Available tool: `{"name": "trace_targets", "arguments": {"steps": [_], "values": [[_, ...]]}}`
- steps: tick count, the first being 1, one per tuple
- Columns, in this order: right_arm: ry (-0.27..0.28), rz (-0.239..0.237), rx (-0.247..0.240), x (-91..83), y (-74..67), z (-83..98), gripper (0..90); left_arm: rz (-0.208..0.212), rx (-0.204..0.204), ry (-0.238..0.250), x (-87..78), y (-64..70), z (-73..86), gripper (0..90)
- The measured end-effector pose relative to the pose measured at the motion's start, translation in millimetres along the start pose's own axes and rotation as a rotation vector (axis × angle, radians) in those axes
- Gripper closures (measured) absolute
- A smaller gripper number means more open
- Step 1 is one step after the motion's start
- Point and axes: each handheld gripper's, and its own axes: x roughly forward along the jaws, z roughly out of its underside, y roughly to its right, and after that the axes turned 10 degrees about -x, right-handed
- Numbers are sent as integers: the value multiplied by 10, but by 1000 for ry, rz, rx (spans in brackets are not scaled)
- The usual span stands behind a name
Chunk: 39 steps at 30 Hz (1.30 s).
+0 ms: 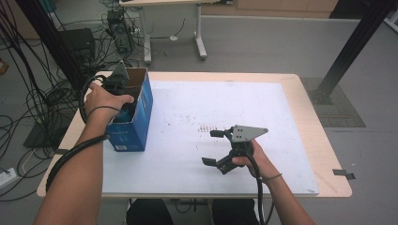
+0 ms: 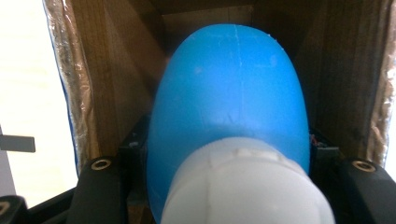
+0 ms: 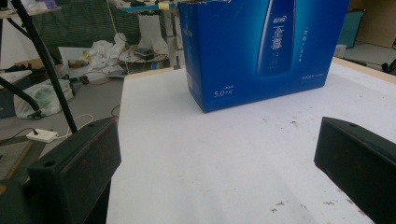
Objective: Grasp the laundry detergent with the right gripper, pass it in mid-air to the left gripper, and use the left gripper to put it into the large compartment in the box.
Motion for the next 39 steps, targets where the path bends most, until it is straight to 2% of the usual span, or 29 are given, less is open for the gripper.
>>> {"name": "trace_targets", "arguments": {"steps": [23, 32, 35, 37, 39], "values": [[0, -1, -3, 3, -7, -15, 5, 0, -8, 5, 0, -2, 19, 375], [-1, 1, -3, -6, -11, -13, 5, -17, 13, -7, -4, 59, 0, 374], [2, 1, -1, -13, -8, -6, 5, -17, 9, -14, -4, 56, -16, 372], [2, 3, -2, -15, -8, -6, 5, -42, 22, -19, 5, 104, -21, 369], [3, 2, -2, -15, -7, -6, 4, -44, 23, -23, 12, 111, -25, 358]]}}
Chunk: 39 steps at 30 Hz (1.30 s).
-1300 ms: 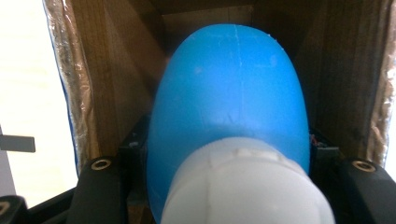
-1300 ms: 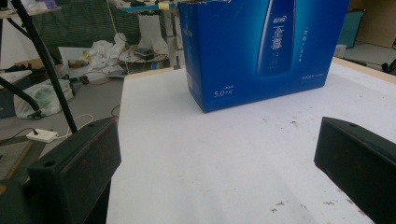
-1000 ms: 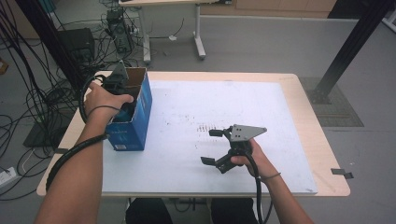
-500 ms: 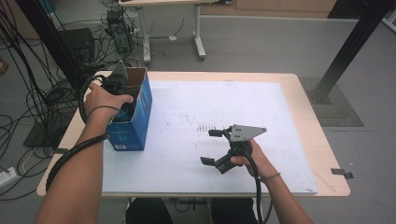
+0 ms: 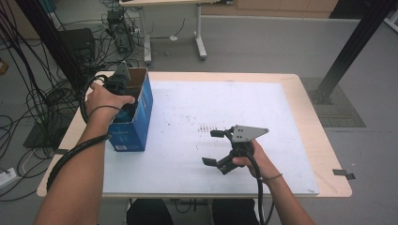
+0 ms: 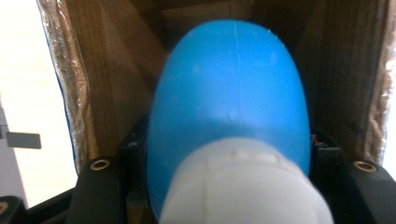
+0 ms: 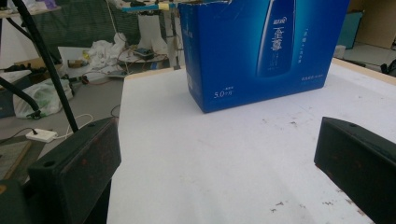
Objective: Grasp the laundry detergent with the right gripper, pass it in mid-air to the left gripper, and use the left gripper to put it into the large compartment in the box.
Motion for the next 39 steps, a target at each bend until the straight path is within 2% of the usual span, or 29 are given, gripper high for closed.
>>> {"name": "trace_targets", "arguments": {"steps": [10, 17, 31, 36, 39], "values": [[0, -1, 0, 9, 3, -4, 5, 20, -6, -7, -33, -47, -8, 329], [0, -1, -1, 14, 0, -8, 5, 11, -2, -13, -87, -29, -21, 317], [1, -6, -7, 26, 4, -40, 5, 7, 13, 21, -394, 13, 29, 303], [4, -3, -9, 10, 5, -54, 5, -5, 36, 52, -598, 63, 68, 290], [6, 0, -9, -2, 8, -56, 5, 7, 52, 68, -688, 79, 93, 275]]}}
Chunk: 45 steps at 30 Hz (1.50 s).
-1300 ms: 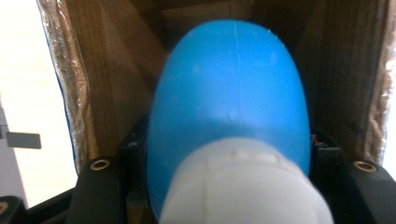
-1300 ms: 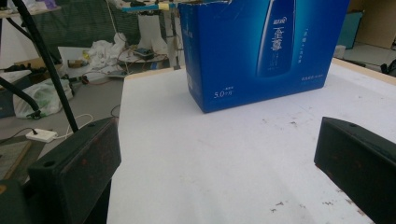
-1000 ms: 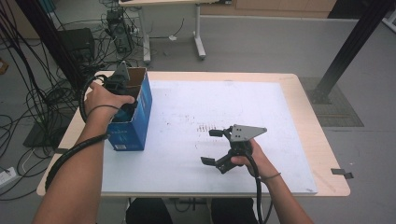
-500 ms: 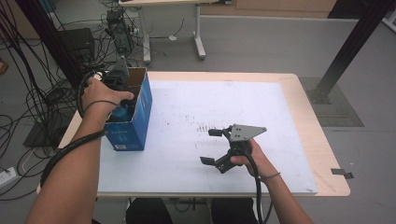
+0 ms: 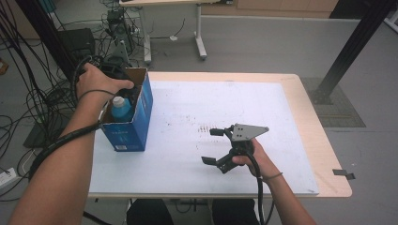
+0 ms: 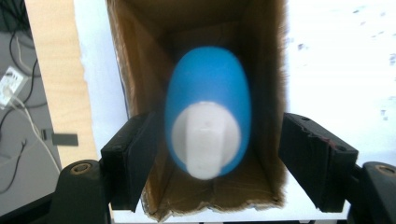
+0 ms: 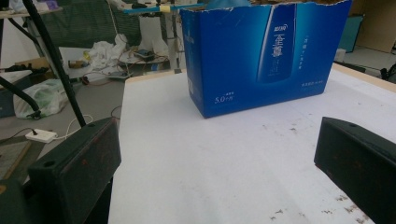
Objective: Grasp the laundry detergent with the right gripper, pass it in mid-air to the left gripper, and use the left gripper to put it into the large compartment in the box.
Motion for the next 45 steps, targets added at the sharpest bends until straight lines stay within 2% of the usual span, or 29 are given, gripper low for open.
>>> {"name": "trace_targets", "arguments": {"steps": [3, 7, 14, 17, 19, 20, 21, 22, 23, 26, 27, 28, 29, 32, 37, 38, 39, 41, 45], "values": [[4, 6, 1, -18, 2, -4, 5, 13, 21, 20, -93, 50, 36, 263], [3, 10, -1, -42, 16, -30, 5, 34, 49, 22, -167, 107, 46, 243], [-6, 29, -1, -108, 31, -58, 5, 56, 99, 22, -219, 264, 77, 135], [-13, 43, 1, -165, 44, -77, 5, 82, 149, 24, -238, 397, 114, 119], [-18, 52, 4, -201, 48, -91, 4, 111, 170, 18, -247, 441, 117, 106], [-18, 52, 4, -201, 48, -91, 4, 111, 170, 18, -247, 441, 117, 101], [-27, 60, 3, -235, 48, -107, 4, 129, 189, 26, -253, 501, 141, 97], [-32, 65, 4, -265, 52, -119, 5, 130, 206, 27, -255, 531, 147, 95], [-37, 69, 4, -284, 54, -127, 5, 143, 225, 26, -248, 569, 158, 85], [-52, 91, 5, -381, 57, -155, 5, 153, 238, 22, -236, 635, 169, 76], [-54, 96, 3, -404, 60, -159, 5, 162, 263, 20, -211, 703, 188, 75], [-59, 106, 7, -439, 60, -168, 5, 162, 263, 20, -211, 703, 188, 70], [-64, 113, 8, -466, 60, -177, 5, 165, 277, 11, -176, 778, 201, 64], [-75, 129, 6, -535, 66, -197, 5, 179, 304, -4, -129, 860, 216, 63], [-96, 146, 13, -642, 76, -236, 5, 179, 365, -3, -67, 1040, 304, 65], [-96, 146, 13, -642, 76, -236, 5, 179, 365, -3, -67, 1040, 304, 66], [-105, 150, 12, -677, 79, -249, 6, 184, 394, -10, -50, 1081, 323, 65], [-116, 158, 14, -716, 76, -262, 5, 180, 418, -14, -26, 1138, 351, 61], [-130, 175, 15, -794, 66, -277, 6, 179, 439, -23, 64, 1217, 392, 48]]}}
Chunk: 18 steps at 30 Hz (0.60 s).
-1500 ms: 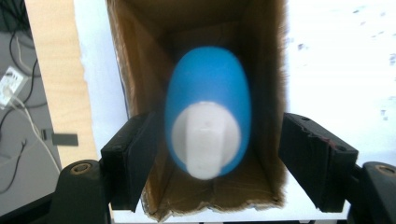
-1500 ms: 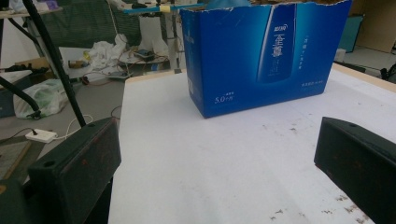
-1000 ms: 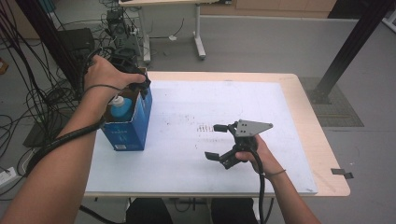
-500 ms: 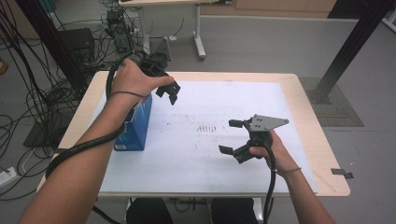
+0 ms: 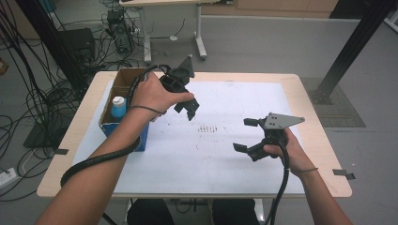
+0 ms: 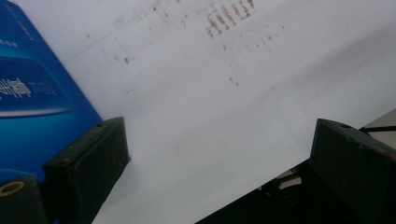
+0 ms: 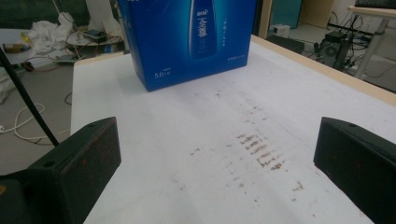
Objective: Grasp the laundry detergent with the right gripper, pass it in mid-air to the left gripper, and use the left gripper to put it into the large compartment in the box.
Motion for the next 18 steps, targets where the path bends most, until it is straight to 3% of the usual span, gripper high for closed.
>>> {"name": "trace_targets", "arguments": {"steps": [18], "values": [[-75, 58, 19, -245, 25, -13, 7, 3, 71, -39, 442, 221, 69, 49]]}}
